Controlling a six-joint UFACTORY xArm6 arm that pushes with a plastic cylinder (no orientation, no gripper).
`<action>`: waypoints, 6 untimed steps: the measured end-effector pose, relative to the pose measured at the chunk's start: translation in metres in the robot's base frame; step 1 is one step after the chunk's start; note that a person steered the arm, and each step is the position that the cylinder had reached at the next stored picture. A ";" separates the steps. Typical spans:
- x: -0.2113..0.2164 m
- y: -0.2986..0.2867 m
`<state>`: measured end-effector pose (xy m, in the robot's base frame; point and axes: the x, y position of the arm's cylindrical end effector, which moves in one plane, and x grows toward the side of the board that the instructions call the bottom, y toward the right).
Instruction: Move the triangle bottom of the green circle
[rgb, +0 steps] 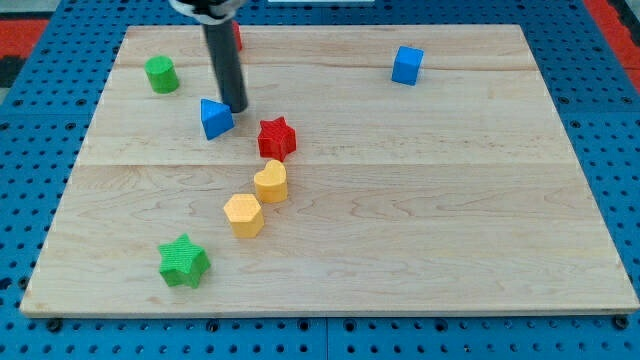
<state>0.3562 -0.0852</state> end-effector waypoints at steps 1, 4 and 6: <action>0.024 0.009; 0.018 -0.108; -0.009 -0.004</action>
